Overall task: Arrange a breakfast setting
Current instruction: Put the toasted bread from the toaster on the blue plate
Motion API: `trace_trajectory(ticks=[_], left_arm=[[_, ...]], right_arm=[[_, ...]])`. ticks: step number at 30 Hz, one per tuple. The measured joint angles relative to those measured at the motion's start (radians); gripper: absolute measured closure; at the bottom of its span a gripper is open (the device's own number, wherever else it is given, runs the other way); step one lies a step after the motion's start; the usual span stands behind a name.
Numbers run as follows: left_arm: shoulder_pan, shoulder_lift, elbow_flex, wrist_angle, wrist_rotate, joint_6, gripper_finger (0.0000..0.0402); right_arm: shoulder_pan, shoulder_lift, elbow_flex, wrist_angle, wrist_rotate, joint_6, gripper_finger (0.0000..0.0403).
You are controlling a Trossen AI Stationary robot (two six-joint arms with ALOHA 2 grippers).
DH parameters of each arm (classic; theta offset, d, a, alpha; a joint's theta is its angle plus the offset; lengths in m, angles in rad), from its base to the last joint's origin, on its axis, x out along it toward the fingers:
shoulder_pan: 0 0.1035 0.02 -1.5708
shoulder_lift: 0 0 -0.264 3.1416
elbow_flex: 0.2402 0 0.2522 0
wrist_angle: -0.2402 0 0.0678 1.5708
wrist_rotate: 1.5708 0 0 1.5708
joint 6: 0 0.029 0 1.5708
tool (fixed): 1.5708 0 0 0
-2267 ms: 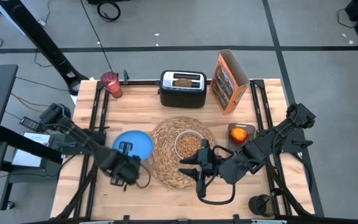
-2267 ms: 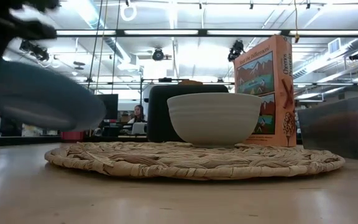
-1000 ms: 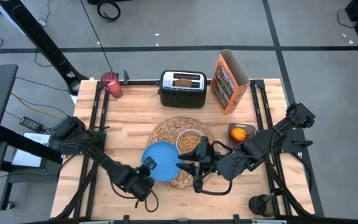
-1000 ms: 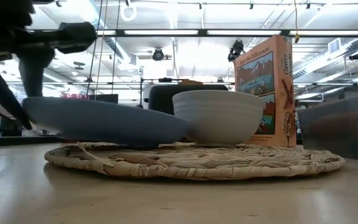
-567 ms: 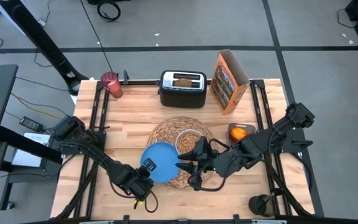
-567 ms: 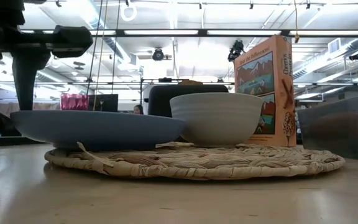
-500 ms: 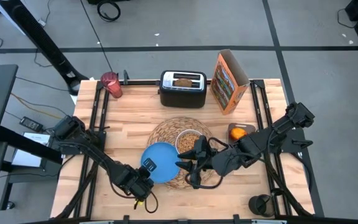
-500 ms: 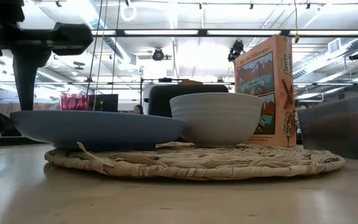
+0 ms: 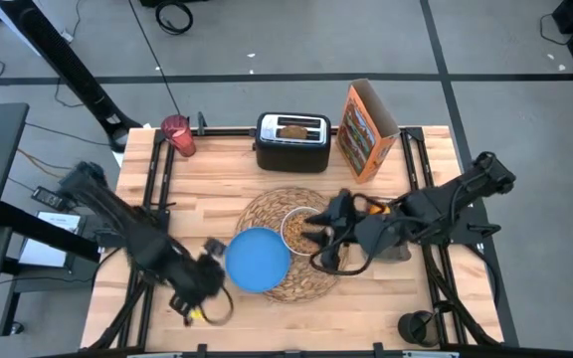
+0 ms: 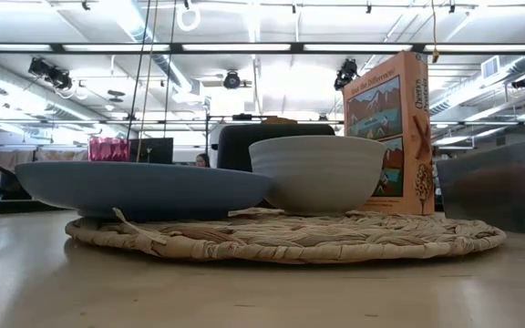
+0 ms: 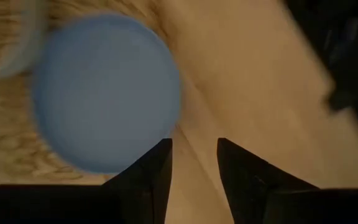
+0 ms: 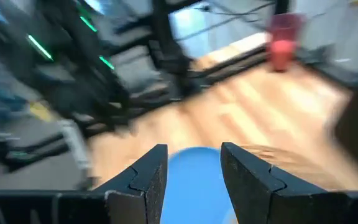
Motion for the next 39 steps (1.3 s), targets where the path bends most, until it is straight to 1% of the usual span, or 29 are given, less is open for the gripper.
trace_trajectory(ticks=[2, 5, 8, 10, 14, 16, 18, 21, 26, 28, 31, 34, 36, 39], left_arm=[[0.031, -0.087, 0.011, 0.012, -0.033, -0.105, 0.0266], [0.092, -0.208, 0.018, 0.05, -0.098, -0.241, 0.0266], [0.146, -0.301, 0.017, 0.111, -0.13, -0.32, 0.0266], [0.177, -0.347, 0.018, 0.166, -0.14, -0.345, 0.0266], [0.213, -0.404, 0.017, 0.25, -0.145, -0.349, 0.0266], [0.226, -0.421, 0.017, 0.294, -0.148, -0.347, 0.0266], [0.238, -0.426, 0.017, 0.328, -0.167, -0.347, 0.0266], [0.253, -0.424, 0.017, 0.361, -0.214, -0.346, 0.0266], [0.284, -0.422, 0.017, 0.38, -0.26, -0.341, 0.0266], [0.303, -0.422, 0.017, 0.396, -0.271, -0.321, 0.0266], [0.334, -0.428, 0.017, 0.401, -0.276, -0.296, 0.0266], [0.365, -0.433, 0.017, 0.401, -0.276, -0.27, 0.0266], [0.374, -0.435, 0.017, 0.398, -0.272, -0.256, 0.0266], [0.382, -0.436, 0.017, 0.394, -0.256, -0.225, 0.0266]], right_arm=[[-0.029, -0.012, 0.0, -0.046, 0.029, -0.029, 0.0245], [-0.113, -0.035, -0.001, -0.052, -0.01, -0.134, 0.0245], [-0.232, -0.058, -0.001, -0.021, -0.105, -0.258, 0.0245], [-0.323, -0.068, -0.001, 0.008, -0.198, -0.338, 0.0245], [-0.494, -0.08, 0.008, 0.049, -0.369, -0.482, 0.0245], [-0.563, -0.068, 0.035, 0.039, -0.446, -0.546, 0.0245], [-0.61, -0.052, 0.072, 0.043, -0.488, -0.598, 0.0245], [-0.643, -0.038, 0.138, 0.038, -0.503, -0.691, 0.0245], [-0.715, 0.003, 0.283, -0.001, -0.522, -0.754, 0.0245], [-0.753, 0.041, 0.348, -0.029, -0.547, -0.771, 0.0245], [-0.804, 0.109, 0.457, -0.048, -0.615, -0.794, 0.0245], [-0.861, 0.192, 0.55, -0.133, -0.675, -0.818, 0.0245], [-0.897, 0.255, 0.596, -0.227, -0.713, -0.842, 0.0245], [-0.937, 0.333, 0.638, -0.36, -0.735, -0.872, 0.0245]])
